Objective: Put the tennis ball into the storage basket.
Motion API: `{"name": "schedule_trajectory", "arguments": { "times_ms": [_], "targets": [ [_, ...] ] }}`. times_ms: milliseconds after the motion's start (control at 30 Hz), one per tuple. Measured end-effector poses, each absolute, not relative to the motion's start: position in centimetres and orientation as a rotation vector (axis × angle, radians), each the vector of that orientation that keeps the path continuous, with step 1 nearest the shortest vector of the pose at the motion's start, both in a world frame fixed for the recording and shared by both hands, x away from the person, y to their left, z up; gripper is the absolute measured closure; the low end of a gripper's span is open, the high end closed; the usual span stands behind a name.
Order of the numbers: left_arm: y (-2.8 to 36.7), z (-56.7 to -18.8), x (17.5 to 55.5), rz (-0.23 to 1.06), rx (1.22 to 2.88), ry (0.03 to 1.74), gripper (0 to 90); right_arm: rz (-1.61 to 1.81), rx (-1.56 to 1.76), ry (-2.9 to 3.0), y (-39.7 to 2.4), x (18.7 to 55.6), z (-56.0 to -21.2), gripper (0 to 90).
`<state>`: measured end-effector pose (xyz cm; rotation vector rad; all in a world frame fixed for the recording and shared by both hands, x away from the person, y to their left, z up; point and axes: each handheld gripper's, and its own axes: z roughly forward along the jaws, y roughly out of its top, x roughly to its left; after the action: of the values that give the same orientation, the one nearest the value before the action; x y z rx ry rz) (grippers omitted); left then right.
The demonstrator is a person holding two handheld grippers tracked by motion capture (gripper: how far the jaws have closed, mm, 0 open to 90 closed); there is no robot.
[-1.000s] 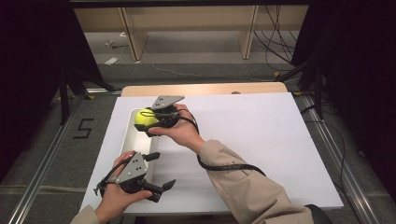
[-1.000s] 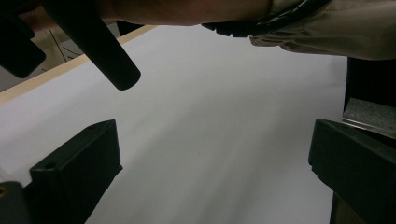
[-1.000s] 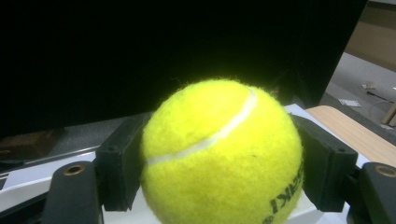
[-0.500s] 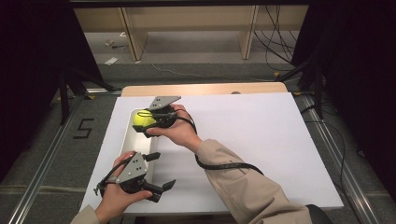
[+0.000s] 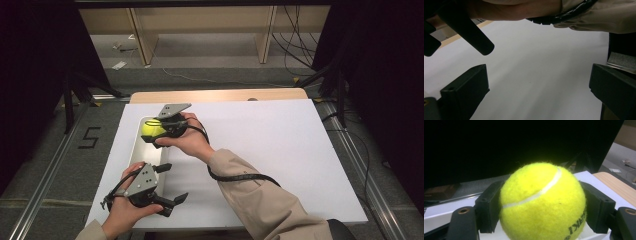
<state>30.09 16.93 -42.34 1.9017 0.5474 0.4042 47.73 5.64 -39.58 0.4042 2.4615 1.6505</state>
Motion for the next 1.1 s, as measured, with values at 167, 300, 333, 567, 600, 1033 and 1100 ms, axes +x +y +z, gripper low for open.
{"name": "schedule_trajectory", "arguments": {
  "times_ms": [167,300,333,567,600,1033,1100],
  "targets": [
    [16.9,-42.3,30.1,0.405,1.902,0.546,2.1,1.638,0.406,2.471,5.9,47.8,-39.8,27.0],
    [16.9,-42.4,30.1,0.403,1.903,0.546,2.1,1.634,0.407,2.480,6.0,47.9,-40.0,27.0],
    [16.9,-42.4,30.1,0.403,1.903,0.545,2.1,1.631,0.406,2.482,6.0,47.9,-40.0,27.0],
    [16.9,-42.3,30.1,0.404,1.904,0.545,2.2,1.625,0.411,2.481,6.1,48.1,-40.3,27.0],
    [16.9,-42.3,30.1,0.404,1.904,0.544,2.2,1.625,0.411,2.482,6.2,48.1,-40.3,27.0],
    [16.9,-42.4,30.1,0.403,1.905,0.542,2.2,1.613,0.410,2.493,6.4,48.1,-40.7,26.9],
    [16.9,-42.4,30.1,0.404,1.905,0.541,2.2,1.611,0.413,2.499,6.5,48.2,-40.7,26.9]
  ]
}}
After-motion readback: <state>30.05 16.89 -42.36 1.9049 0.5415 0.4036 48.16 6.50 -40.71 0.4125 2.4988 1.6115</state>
